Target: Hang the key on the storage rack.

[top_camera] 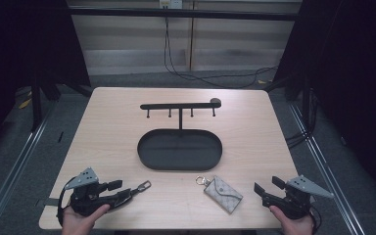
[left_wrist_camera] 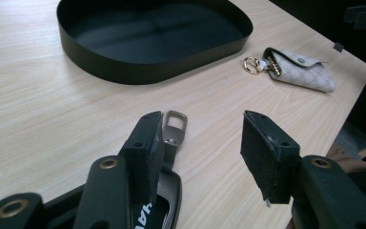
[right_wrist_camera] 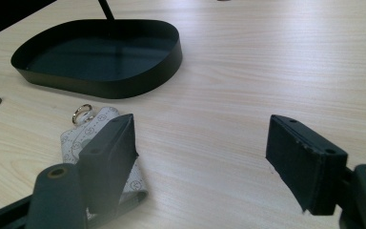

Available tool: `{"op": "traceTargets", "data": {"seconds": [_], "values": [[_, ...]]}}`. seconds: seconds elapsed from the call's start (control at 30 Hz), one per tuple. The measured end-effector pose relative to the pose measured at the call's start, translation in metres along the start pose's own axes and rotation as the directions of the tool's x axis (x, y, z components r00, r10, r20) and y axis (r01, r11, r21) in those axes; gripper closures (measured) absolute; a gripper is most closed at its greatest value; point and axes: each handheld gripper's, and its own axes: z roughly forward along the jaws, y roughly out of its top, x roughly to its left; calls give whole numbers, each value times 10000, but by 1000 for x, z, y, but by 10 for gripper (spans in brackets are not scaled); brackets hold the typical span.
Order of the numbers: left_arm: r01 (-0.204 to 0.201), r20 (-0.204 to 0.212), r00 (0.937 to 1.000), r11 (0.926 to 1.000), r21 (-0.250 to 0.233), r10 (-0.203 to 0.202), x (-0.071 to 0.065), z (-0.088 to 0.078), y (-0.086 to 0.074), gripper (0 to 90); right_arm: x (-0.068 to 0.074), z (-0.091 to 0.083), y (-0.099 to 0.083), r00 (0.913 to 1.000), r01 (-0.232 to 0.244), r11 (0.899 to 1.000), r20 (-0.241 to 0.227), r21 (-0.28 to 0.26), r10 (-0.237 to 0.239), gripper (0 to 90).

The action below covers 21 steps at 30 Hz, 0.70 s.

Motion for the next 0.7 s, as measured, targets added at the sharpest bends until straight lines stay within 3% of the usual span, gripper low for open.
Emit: {"op": "traceTargets", "data": {"seconds": [0.13,0.23,0.3,0.37,0.47,0.5,0.63,0.7], "values": [[183,139,9997,9998,20,-183,1,-1,1,503,-1,2,0,10000,-24,9999,9,102,23,254],[245,-342,9991,9995,179,-239,0,0,1,550,-1,3,1,10000,-68,9999,-8,110,68,254],[376,-182,9991,9990,254,-371,1,0,2,551,-2,3,1,9999,-151,9998,-20,96,151,254],[225,-275,9994,9990,397,-215,2,0,2,516,-3,1,1,9994,-342,9994,-21,-7,342,254],[-47,-238,9997,9980,631,62,-1,-1,3,465,-1,-1,0,9998,-212,9998,-45,16,212,254],[-313,-290,9990,9965,770,337,-4,-1,5,456,0,-2,1,9999,-125,9999,-55,-2,125,254],[-450,-415,9980,9957,812,485,-6,-2,11,431,0,-3,1,10000,-75,10000,-17,12,75,254],[-322,-504,9981,9962,806,363,-5,-1,15,418,-1,-3,1,10000,-24,10000,-4,85,24,254]]}}
